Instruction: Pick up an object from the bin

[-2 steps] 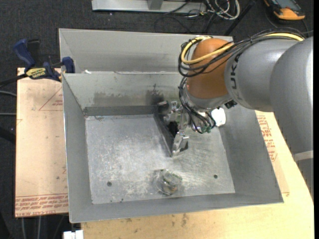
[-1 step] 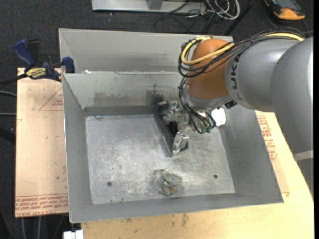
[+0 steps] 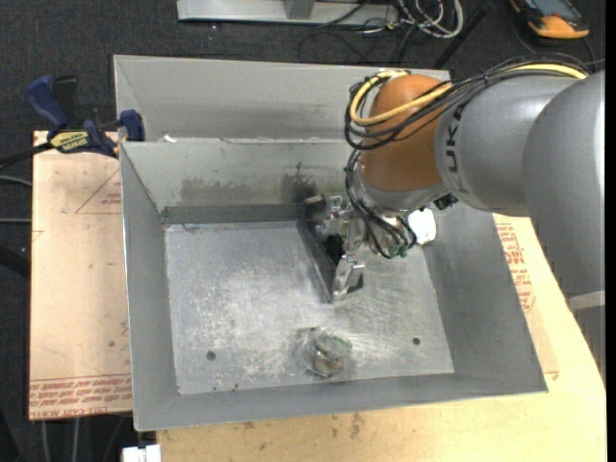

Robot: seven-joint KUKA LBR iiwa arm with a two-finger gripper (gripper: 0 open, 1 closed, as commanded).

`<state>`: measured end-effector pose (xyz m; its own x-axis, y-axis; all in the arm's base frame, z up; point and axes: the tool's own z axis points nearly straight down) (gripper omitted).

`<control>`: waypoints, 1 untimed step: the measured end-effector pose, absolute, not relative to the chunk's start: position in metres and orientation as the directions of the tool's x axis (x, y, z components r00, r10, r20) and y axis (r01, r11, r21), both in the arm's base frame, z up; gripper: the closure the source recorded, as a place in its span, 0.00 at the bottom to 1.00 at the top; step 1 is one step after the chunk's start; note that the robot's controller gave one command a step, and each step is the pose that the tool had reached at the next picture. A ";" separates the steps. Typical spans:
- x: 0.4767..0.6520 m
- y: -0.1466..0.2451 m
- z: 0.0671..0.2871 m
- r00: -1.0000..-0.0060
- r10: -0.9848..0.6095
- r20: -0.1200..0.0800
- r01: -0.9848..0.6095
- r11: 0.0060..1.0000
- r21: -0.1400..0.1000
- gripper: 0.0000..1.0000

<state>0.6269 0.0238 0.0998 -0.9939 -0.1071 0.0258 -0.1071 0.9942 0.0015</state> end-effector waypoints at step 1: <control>0.627 0.024 0.100 -0.994 -0.107 0.026 -0.107 0.994 0.001 1.00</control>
Offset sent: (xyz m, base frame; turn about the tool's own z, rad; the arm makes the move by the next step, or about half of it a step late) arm 0.0001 0.0001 0.0615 0.0000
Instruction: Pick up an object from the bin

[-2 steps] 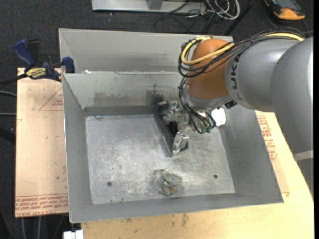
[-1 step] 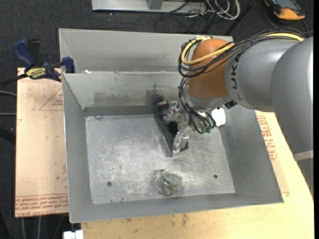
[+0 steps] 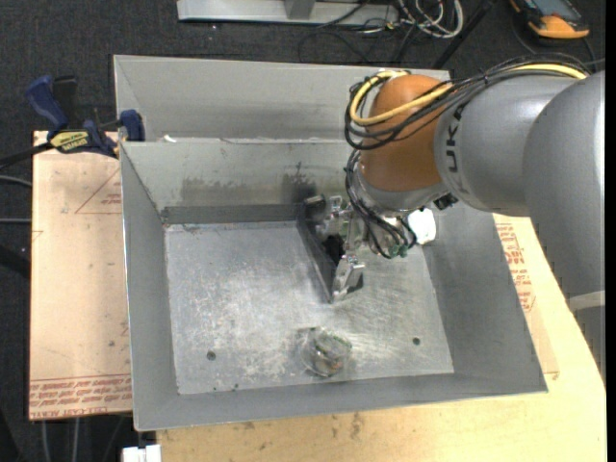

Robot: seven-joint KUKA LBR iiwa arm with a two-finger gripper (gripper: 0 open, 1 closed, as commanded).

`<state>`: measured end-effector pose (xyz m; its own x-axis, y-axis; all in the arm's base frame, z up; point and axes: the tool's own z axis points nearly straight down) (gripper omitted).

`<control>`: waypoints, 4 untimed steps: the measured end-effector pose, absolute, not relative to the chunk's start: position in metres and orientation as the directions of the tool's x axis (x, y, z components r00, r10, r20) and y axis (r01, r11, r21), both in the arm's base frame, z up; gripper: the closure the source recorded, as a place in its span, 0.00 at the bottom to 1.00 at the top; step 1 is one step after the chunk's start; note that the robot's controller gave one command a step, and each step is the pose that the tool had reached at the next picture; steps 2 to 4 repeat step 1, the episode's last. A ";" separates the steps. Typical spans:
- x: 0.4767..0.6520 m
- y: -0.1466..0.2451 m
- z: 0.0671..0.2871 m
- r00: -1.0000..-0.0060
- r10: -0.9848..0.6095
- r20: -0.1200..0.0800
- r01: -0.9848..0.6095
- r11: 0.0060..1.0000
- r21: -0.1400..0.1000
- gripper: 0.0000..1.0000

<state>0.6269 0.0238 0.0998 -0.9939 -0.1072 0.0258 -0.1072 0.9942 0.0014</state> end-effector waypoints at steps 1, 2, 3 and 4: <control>0.627 0.024 0.100 -0.994 -0.107 0.026 -0.107 0.994 0.001 1.00; 0.627 0.024 0.100 -0.994 -0.107 0.026 -0.107 0.994 0.001 1.00; 0.627 0.024 0.100 -0.994 -0.107 0.026 -0.107 0.994 0.001 1.00; 0.627 0.024 0.100 -0.994 -0.107 0.026 -0.107 0.994 0.001 1.00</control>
Offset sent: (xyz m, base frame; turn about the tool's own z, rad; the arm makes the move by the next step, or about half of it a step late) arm -0.0002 0.0000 0.0545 0.0000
